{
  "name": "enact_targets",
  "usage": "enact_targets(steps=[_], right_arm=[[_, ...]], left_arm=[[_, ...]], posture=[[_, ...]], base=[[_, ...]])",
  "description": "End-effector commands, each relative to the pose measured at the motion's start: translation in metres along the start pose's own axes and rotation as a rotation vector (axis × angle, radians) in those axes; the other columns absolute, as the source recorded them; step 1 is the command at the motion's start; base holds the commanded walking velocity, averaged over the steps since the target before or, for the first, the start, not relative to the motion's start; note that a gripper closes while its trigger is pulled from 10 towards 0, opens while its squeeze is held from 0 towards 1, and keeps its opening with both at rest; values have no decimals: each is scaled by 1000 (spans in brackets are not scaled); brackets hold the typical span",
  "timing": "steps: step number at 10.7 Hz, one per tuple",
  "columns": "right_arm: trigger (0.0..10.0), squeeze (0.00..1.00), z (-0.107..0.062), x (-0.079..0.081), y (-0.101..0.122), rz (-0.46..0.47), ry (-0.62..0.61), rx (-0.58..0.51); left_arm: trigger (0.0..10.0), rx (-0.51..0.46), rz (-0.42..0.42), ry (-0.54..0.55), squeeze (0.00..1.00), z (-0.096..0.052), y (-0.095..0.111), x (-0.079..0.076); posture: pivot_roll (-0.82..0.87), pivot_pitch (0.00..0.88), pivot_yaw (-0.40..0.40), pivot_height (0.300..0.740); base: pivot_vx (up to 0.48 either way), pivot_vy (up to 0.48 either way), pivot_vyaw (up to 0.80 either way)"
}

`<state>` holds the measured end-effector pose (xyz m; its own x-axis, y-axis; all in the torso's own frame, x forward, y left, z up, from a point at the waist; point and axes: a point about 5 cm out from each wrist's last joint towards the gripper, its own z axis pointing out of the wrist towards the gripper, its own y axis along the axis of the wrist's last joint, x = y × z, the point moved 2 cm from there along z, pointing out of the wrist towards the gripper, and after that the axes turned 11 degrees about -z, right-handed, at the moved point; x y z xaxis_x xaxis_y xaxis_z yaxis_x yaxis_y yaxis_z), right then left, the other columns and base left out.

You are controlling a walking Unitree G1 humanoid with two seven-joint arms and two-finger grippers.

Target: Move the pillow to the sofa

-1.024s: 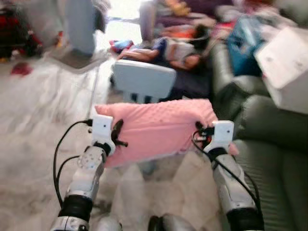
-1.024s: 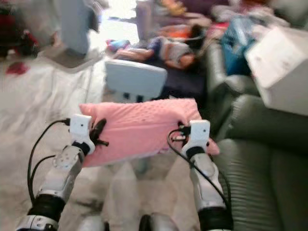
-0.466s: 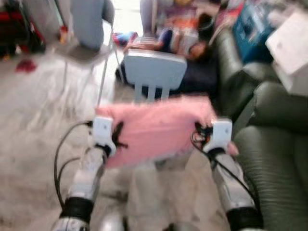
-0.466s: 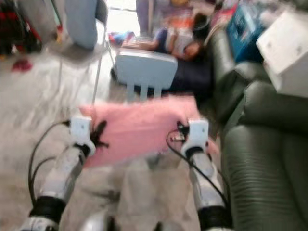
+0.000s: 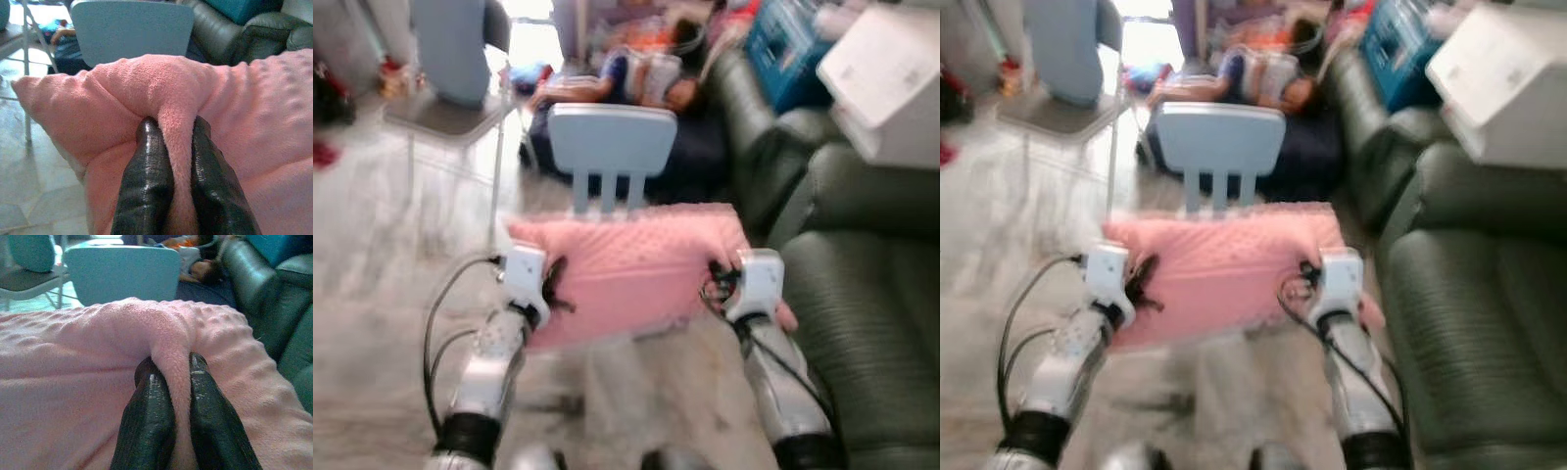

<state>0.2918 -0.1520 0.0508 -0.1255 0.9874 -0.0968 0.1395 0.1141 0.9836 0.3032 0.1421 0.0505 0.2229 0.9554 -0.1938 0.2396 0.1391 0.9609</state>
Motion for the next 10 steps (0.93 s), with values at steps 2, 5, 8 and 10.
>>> enact_targets(steps=[2, 5, 8, 10], right_arm=[[10000, 0, 2, -6, 8, 6, -43, -43], [10000, 0, 2, -5, 7, -6, -36, -35], [10000, 0, 7, -7, 12, -6, -46, -55], [10000, 0, 9, -6, 14, -16, -35, -61]], left_arm=[[10000, -18, -1, -27, 0, 0, 4, -2], [10000, -33, -33, -68, 0, 3, 9, -5], [10000, -38, -43, -105, 0, 6, 12, -10], [10000, -43, -48, -111, 0, 8, 14, -12]], posture=[[-33, 28, -64, 740], [-38, 25, -63, 740], [-44, 22, -49, 740], [-45, 26, -53, 740]], base=[[0, 0, -800], [0, 0, -608], [94, 0, -800], [281, 0, -800]])
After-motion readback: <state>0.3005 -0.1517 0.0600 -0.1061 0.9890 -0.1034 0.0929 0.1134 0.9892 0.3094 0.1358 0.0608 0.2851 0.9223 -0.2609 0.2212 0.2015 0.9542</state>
